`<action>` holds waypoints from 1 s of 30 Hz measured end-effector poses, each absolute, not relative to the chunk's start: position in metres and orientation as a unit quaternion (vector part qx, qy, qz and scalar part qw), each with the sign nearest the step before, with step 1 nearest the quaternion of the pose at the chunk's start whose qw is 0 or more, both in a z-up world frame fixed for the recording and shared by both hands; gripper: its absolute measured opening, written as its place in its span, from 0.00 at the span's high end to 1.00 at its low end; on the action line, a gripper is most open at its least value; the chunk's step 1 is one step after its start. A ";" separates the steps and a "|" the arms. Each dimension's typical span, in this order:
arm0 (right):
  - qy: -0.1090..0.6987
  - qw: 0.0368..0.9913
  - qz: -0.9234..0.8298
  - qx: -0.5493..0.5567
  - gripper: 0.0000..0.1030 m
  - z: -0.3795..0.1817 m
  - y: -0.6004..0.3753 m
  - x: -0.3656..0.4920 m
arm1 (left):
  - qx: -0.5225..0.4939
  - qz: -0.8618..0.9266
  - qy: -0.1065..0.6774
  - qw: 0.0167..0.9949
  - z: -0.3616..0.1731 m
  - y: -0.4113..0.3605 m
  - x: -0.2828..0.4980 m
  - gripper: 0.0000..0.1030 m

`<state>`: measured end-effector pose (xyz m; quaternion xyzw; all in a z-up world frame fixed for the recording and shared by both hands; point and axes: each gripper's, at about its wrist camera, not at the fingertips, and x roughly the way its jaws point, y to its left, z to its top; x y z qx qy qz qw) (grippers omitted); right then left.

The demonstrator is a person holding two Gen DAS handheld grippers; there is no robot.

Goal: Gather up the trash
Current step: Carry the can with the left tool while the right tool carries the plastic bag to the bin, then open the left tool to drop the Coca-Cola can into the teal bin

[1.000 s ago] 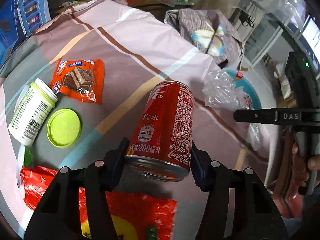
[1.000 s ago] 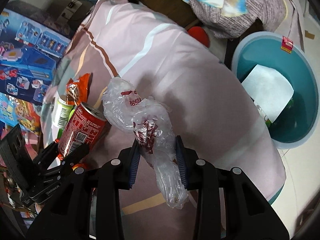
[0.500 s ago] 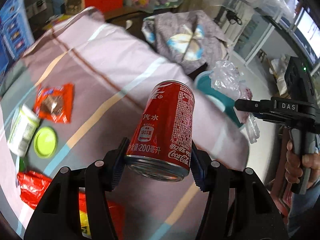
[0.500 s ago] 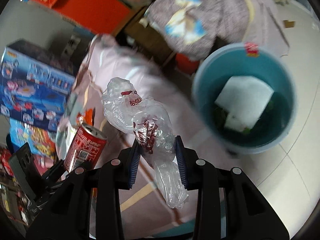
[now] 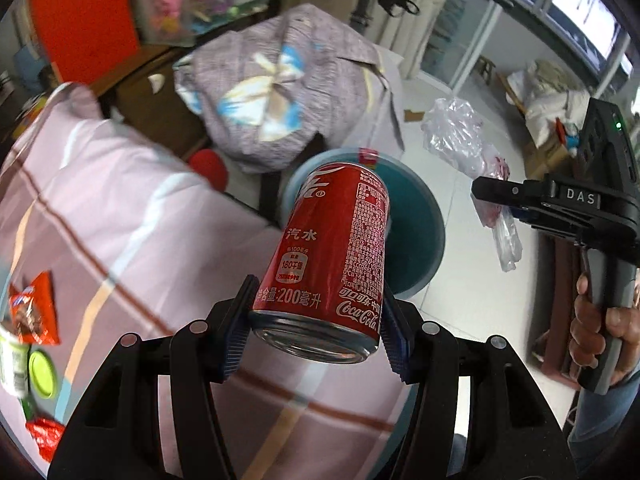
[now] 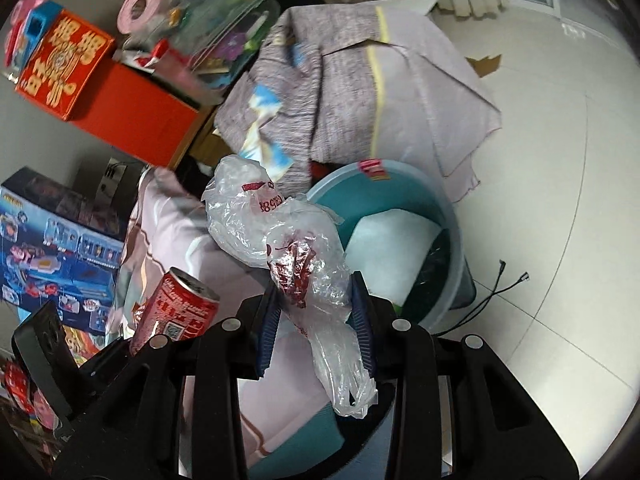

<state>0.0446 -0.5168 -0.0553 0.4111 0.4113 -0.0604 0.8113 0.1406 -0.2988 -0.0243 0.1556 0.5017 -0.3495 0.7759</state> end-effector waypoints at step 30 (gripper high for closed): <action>0.457 0.793 -0.077 0.395 0.62 -0.087 -0.534 0.081 | 0.151 -0.355 0.550 0.741 -0.075 -0.347 0.158 0.11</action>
